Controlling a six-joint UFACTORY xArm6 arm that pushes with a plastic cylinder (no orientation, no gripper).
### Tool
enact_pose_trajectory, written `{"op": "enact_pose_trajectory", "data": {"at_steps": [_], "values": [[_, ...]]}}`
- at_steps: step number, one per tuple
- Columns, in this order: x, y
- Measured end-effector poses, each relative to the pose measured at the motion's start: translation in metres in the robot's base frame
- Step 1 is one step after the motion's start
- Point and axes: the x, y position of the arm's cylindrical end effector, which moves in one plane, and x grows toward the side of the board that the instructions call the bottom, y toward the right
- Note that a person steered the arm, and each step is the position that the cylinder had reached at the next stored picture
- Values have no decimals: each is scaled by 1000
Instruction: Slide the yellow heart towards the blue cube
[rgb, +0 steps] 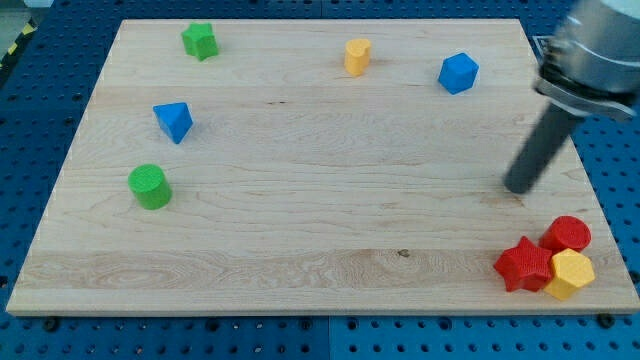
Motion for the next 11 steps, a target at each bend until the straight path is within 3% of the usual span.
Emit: {"op": "enact_pose_trajectory", "data": {"at_steps": [3,4,5,6,8,9,10,11], "values": [[-140,-225],[-192,-262],[-236,-246],[-236,-204],[-104,-69],[-63,-46],[-73,-119],[-123,-161]]}}
